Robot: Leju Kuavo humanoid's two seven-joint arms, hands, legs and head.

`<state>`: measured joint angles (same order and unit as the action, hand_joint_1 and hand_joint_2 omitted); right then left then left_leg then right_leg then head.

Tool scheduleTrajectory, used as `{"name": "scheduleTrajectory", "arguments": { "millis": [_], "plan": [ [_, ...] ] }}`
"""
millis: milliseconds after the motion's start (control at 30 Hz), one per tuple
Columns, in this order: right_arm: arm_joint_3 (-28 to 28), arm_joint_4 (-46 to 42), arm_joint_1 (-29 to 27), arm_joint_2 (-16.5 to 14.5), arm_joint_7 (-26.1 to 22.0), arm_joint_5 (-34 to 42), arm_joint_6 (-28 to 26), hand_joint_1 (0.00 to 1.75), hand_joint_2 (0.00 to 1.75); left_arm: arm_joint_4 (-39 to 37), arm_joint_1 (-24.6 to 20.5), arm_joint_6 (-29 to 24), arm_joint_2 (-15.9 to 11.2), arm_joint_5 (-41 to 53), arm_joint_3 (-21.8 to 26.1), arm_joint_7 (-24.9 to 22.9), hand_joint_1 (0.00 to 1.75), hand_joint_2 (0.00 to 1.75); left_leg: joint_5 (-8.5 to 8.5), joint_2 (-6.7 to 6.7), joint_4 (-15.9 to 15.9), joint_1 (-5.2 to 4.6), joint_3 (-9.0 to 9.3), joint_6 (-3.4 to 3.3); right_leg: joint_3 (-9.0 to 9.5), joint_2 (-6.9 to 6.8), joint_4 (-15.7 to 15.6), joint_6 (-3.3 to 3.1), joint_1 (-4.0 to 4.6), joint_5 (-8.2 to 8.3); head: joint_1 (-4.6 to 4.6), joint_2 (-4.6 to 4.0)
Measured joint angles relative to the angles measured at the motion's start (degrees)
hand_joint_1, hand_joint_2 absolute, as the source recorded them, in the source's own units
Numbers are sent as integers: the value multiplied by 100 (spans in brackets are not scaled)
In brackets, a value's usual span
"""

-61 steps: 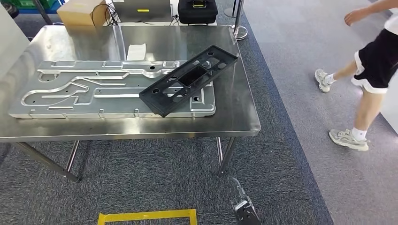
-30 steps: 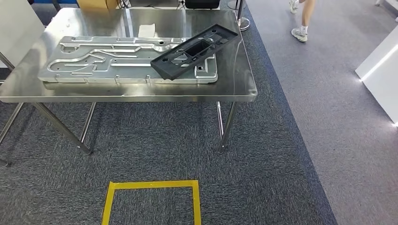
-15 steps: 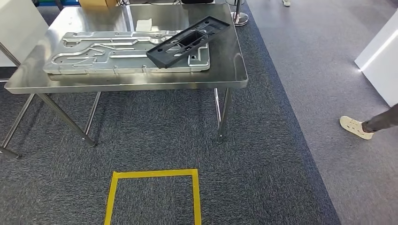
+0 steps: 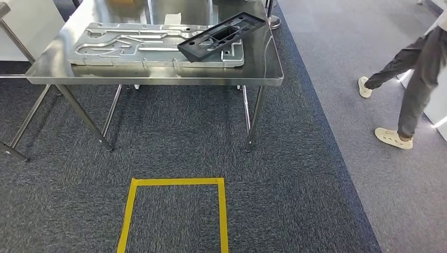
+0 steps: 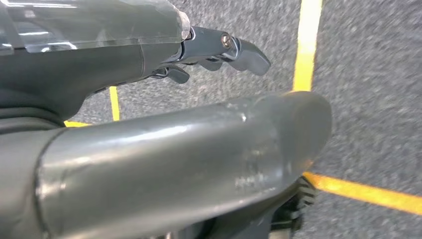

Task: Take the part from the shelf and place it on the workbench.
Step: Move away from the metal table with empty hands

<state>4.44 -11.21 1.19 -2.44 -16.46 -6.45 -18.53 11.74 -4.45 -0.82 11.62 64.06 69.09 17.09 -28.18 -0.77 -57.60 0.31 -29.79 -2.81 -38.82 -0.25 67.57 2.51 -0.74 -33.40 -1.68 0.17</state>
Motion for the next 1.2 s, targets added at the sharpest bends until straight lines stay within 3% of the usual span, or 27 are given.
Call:
{"name": "scheduleTrajectory", "arguments": {
  "millis": [33,67,100,133,167,200,267,300,367,400,467,533,567,600,633,667,700,767,800,833,900,933,1033,1067,1100,1133,1200],
  "plan": [
    [4,4,0,0,31,-10,26,0,0,0,2,7,9,13,0,13,0,0,75,-1,-6,-8,-94,-7,-35,1,323,18,-5,-192,-3,0],
    [5,8,0,0,63,-20,48,0,44,0,4,15,16,26,0,28,0,0,149,-4,-17,-16,-196,-5,-22,1,563,30,-8,-232,-4,0],
    [7,10,0,1,95,-28,56,0,87,0,4,24,20,42,0,39,0,0,221,-6,-32,-22,-298,2,57,1,656,31,-9,-132,-3,0],
    [10,11,2,1,139,-31,49,0,131,0,3,30,23,60,0,45,0,0,290,-7,-48,-27,-400,13,228,1,565,20,-8,46,-3,0],
    [17,11,7,1,187,-31,38,0,175,0,0,31,29,84,-1,45,0,0,358,-7,-63,-30,-491,25,509,3,278,-7,-4,195,-2,0],
    [28,11,11,4,233,-31,28,0,175,0,0,26,40,109,-3,40,0,0,418,-3,-76,-39,-560,44,876,6,-150,-42,12,251,-4,0],
    [50,14,19,11,304,-31,24,0,175,0,-1,14,64,155,-8,29,0,0,543,-5,-80,-49,-638,100,1490,16,-1019,-126,51,137,-3,0],
    [58,16,20,15,321,-31,27,0,175,0,-1,9,75,172,-11,26,0,0,609,-10,-65,-46,-661,135,1619,22,-1256,-163,77,86,-6,0],
    [76,25,17,16,337,-30,36,0,175,0,5,2,85,193,-15,24,0,0,702,-7,-36,-27,-707,203,1562,13,-1369,-241,86,160,-8,-1],
    [86,30,17,15,345,-28,41,0,175,0,9,-4,89,200,-19,23,0,0,620,5,-80,-19,-744,232,1504,1,-1381,-291,79,234,-8,-1],
    [109,39,13,16,364,-17,57,0,87,0,21,-31,92,227,-32,15,0,0,92,30,-501,-6,-877,278,1348,-37,-1382,-378,60,383,15,0],
    [127,41,-2,21,375,-6,74,0,0,0,29,-58,94,255,-46,7,0,0,-465,31,-1226,4,-1004,315,1144,-52,-1335,-414,67,503,36,0],
    [134,42,-9,22,376,-2,89,0,0,0,29,-70,94,264,-49,2,0,0,-524,31,-1530,9,-1015,330,1026,-55,-1299,-412,71,560,34,0],
    [139,43,-12,23,374,5,113,0,0,0,25,-80,93,270,-51,-7,0,0,-420,31,-1702,13,-971,341,902,-57,-1256,-405,72,611,36,0],
    [149,44,-12,22,369,19,139,0,0,0,21,-96,93,277,-54,-19,0,0,-211,31,-1719,17,-856,345,772,-57,-1202,-391,69,657,38,0],
    [162,44,-11,20,360,33,159,0,0,0,17,-115,92,286,-56,-33,0,0,-7,31,-1559,20,-658,342,654,-55,-1139,-372,65,701,39,0],
    [178,44,-10,17,347,44,170,0,0,0,13,-136,92,296,-60,-51,0,0,60,32,-1237,20,-364,330,553,-53,-1071,-349,63,734,40,0],
    [202,44,-8,12,318,50,168,0,0,0,0,-177,93,313,-68,-84,0,0,-174,33,-404,4,230,288,420,-52,-937,-291,72,786,39,0],
    [209,44,-4,11,307,50,165,0,0,0,-7,-195,94,318,-72,-103,0,0,-327,34,-112,-7,404,256,385,-55,-898,-256,75,818,36,0],
    [216,44,-1,10,306,50,164,0,0,0,-11,-213,96,322,-76,-119,0,0,-397,32,42,-14,460,218,366,-60,-880,-218,78,855,34,0],
    [233,44,5,12,340,22,161,0,0,0,-6,-238,103,331,-81,-150,0,0,-341,21,79,0,413,122,325,-50,-846,-141,61,864,36,0],
    [238,44,6,14,371,-14,159,0,0,0,-2,-246,105,335,-82,-164,0,0,-290,18,92,8,381,79,272,-39,-725,-107,52,752,31,0],
    [231,46,-6,14,450,-121,159,0,0,0,12,-252,108,353,-85,-193,0,0,-153,48,94,11,222,25,-91,-14,242,-24,10,87,7,0],
    [228,48,-11,13,463,-127,160,0,0,0,19,-251,108,363,-85,-196,0,0,-114,70,90,8,168,31,-173,-12,530,-5,0,-48,7,0],
    [227,49,-12,11,475,-124,162,0,0,0,27,-250,108,371,-85,-198,0,0,-79,100,87,6,124,41,-162,-9,634,3,-6,-72,7,0],
    [227,49,-13,10,484,-120,163,0,0,0,33,-250,109,378,-86,-198,0,0,-50,138,83,6,96,53,-20,2,494,1,-9,16,7,0],
    [227,49,-15,11,500,-113,164,0,0,0,35,-250,115,386,-90,-199,0,0,-2,225,76,12,64,85,507,143,-295,-43,-13,314,4,0]
  ]
}}
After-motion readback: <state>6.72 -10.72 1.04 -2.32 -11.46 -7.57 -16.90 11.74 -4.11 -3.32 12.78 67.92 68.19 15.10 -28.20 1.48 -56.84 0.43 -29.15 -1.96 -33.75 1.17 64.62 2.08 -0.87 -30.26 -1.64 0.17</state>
